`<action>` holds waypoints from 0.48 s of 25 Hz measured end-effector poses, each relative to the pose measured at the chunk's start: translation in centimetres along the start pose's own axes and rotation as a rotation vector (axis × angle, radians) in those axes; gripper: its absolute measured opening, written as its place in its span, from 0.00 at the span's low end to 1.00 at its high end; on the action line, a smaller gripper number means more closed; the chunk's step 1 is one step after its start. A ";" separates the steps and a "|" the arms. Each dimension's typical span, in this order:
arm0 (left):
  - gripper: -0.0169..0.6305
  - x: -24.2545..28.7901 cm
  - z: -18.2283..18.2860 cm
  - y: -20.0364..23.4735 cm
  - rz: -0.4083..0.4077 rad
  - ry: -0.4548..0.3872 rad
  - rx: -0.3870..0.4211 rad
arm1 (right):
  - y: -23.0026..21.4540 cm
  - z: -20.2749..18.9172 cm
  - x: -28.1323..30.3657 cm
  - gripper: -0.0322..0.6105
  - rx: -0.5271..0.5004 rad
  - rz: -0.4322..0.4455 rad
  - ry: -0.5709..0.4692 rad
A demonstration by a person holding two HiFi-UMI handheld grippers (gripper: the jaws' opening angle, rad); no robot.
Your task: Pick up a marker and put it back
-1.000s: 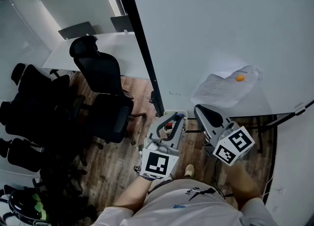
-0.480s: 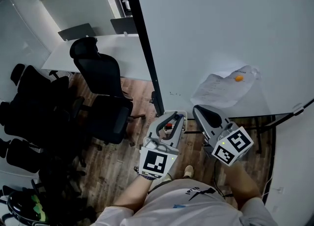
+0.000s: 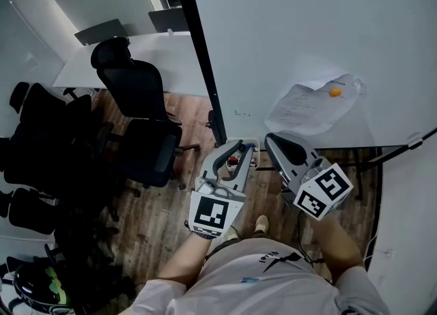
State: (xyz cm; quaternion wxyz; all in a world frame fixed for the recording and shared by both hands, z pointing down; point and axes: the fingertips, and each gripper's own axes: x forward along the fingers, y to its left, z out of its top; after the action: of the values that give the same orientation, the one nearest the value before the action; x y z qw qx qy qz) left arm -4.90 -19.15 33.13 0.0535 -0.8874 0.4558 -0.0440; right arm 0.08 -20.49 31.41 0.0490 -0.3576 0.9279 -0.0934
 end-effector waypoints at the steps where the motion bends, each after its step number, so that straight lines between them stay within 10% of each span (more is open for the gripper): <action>1: 0.14 0.1 -0.1 0.1 0.001 -0.003 0.005 | 0.0 -0.2 0.1 0.07 0.000 -0.001 0.005; 12: 0.14 2.6 -5.9 0.1 -0.002 0.086 0.156 | -1.4 -2.9 -0.3 0.07 0.036 -0.029 0.049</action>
State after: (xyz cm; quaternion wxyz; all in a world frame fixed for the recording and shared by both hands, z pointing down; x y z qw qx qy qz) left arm -4.23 -21.60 39.01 0.1026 -0.8784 0.4518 -0.1174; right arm 0.71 -20.92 34.57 0.0314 -0.3677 0.9217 -0.1196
